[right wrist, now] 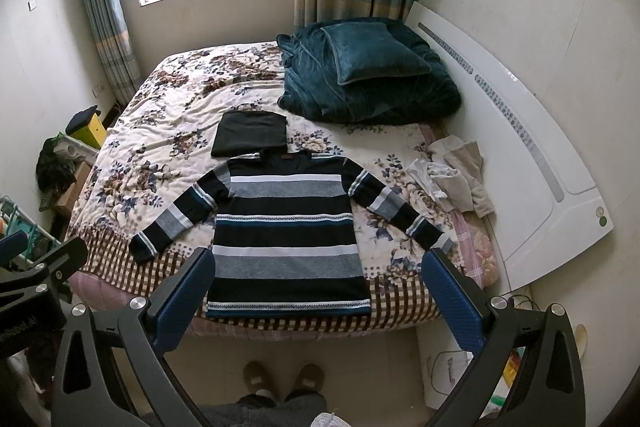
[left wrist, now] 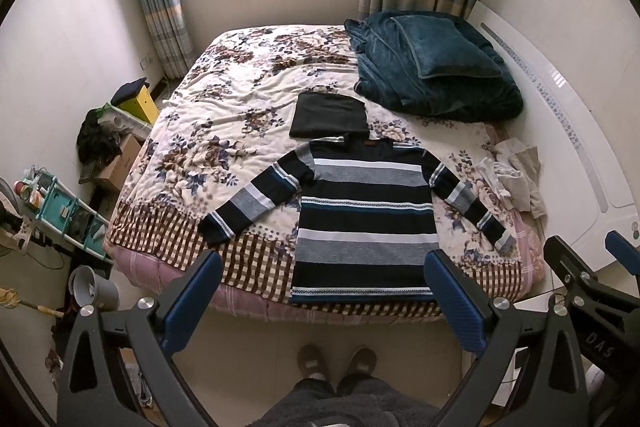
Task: Fold small clothes
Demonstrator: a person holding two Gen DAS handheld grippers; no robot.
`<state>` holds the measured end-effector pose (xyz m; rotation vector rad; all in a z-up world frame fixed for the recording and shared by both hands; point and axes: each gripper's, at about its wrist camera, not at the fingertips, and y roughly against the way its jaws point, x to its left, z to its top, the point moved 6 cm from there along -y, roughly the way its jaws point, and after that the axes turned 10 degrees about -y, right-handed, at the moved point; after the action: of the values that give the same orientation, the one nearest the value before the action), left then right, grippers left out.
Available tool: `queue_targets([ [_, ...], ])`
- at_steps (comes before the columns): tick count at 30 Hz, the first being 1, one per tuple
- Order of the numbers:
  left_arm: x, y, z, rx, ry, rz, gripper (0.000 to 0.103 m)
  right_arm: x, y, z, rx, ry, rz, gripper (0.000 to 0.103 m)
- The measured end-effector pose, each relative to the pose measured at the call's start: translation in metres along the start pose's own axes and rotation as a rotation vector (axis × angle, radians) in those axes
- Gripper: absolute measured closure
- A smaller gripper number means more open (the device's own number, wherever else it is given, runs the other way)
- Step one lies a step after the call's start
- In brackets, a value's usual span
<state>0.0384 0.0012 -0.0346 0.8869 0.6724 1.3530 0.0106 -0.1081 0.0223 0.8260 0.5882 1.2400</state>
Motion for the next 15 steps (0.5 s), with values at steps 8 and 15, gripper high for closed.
queue_targets([
  [8,-0.0013,0.0001,0.0010,0.000,0.000,0.002,0.000,0.0003,0.0001,-0.0024,-0.003,0.000,-0.001,0.000],
  [15,-0.0087,0.0030,0.0075,-0.005,0.000,0.009,0.000,-0.0005,0.0023,0.0010,-0.007,-0.001,0.002,0.000],
])
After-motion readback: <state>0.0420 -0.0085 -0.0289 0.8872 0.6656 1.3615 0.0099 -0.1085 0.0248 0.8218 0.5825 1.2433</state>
